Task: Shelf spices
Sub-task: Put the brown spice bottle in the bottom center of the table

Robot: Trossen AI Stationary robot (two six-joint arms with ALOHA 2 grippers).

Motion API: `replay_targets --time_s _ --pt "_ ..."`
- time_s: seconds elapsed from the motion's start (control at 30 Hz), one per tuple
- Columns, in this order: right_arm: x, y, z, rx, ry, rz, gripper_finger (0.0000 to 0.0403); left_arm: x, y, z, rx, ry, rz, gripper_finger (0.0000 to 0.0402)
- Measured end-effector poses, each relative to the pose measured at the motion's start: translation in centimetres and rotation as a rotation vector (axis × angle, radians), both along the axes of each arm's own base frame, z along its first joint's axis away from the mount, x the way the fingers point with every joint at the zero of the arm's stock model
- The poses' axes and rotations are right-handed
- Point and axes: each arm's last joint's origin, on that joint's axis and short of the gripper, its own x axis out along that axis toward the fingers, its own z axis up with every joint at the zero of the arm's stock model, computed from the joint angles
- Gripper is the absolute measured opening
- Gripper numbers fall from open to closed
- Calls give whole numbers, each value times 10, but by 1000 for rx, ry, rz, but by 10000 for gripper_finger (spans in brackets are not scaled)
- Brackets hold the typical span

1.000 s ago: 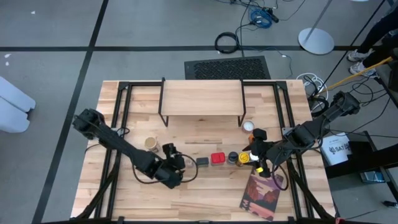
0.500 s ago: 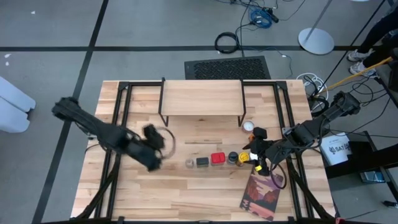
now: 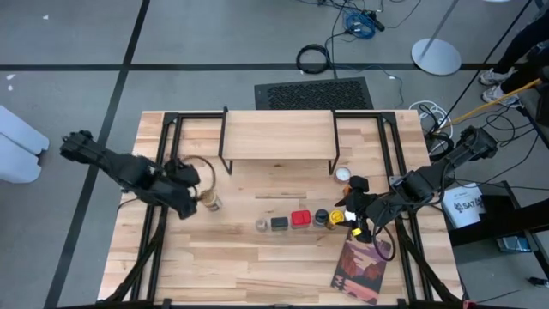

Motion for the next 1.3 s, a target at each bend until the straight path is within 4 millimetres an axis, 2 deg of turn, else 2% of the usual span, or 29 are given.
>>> replay_targets --time_s 0.1,0.23,0.43,0.6,0.8,1.13,1.3 --pt "0 0 0 -1 0 1 251 3 -2 -26 34 108 0 336" --pt "0 0 0 -2 0 1 251 8 -4 -42 27 115 7 345" --pt "0 0 0 -11 -2 5 251 14 -6 -46 35 52 13 395" --pt "0 0 0 -17 -4 11 251 14 -5 -59 72 66 -5 394" --pt "0 0 0 -14 -4 8 251 20 -8 -58 51 8 -41 394" --pt "1 0 1 -12 -11 10 251 23 -11 -64 27 56 -73 394" --pt "1 1 1 -8 -17 11 251 19 -6 -79 46 106 -59 394"
